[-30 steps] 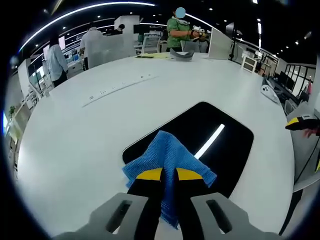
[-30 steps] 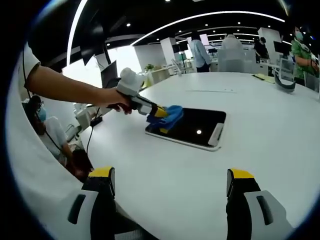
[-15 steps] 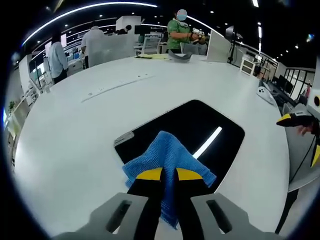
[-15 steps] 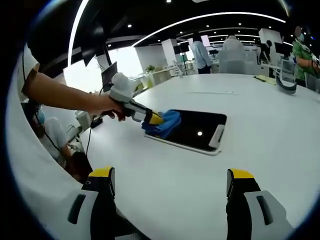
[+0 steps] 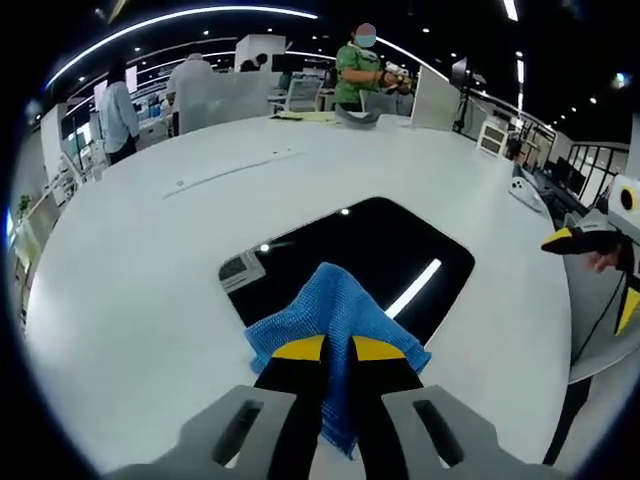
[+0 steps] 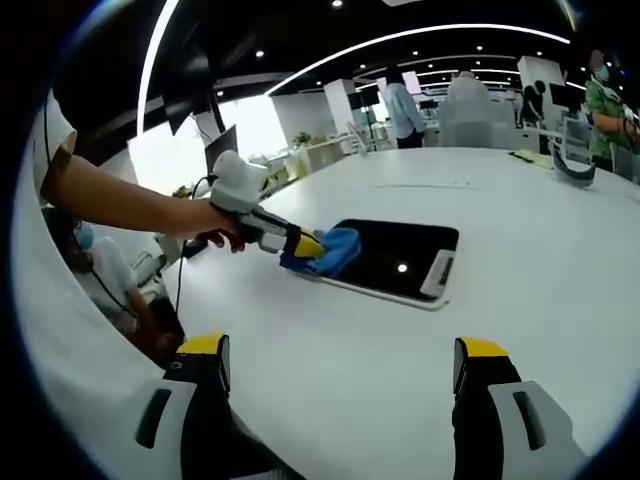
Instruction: Wipe the mirror surface with the cleaning cloth until all visible marks leave the cleaned area.
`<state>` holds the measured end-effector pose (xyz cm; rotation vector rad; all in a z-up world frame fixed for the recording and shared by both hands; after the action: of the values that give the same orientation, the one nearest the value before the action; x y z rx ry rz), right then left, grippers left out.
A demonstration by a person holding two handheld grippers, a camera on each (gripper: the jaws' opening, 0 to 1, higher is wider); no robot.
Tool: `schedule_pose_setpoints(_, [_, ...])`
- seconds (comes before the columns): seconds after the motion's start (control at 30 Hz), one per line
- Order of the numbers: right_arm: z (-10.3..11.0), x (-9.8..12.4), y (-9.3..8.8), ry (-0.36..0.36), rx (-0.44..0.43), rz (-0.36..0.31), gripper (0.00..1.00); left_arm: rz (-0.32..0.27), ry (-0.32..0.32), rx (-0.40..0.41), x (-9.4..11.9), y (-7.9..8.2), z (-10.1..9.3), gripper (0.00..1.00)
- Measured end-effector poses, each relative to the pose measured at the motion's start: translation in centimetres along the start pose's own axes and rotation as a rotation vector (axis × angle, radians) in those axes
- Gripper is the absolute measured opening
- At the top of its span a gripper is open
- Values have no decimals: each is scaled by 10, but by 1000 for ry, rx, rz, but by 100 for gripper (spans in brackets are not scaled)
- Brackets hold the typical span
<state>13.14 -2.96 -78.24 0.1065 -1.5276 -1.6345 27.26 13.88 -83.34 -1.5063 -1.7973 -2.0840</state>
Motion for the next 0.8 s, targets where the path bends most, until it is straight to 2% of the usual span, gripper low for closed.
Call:
schedule_pose_setpoints(0.17, [0, -1, 3, -5, -6, -12, 92, -1, -2, -6, 6, -7, -7, 7])
schedule_pose_setpoints(0.43, [2, -3, 10, -4, 8, -26, 92, 8, -14, -2, 10, -10, -11, 7])
schedule_pose_setpoints(0.8, [6, -3, 9, -2, 9, -26, 92, -2, -19, 17, 14, -15, -16, 7])
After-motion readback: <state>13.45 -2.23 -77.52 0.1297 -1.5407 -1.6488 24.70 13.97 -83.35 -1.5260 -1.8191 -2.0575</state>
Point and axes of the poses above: the point that each gripper's makers call its tool centre point, and the gripper's own axes: x roughly backward along the fingers, z roughly to its left, y roughly out of its top, the point moved 1 cm from there along x, roughly backward along the fingers, and after that the axes turned 2 degrees about -z, right-handed, at the moved point
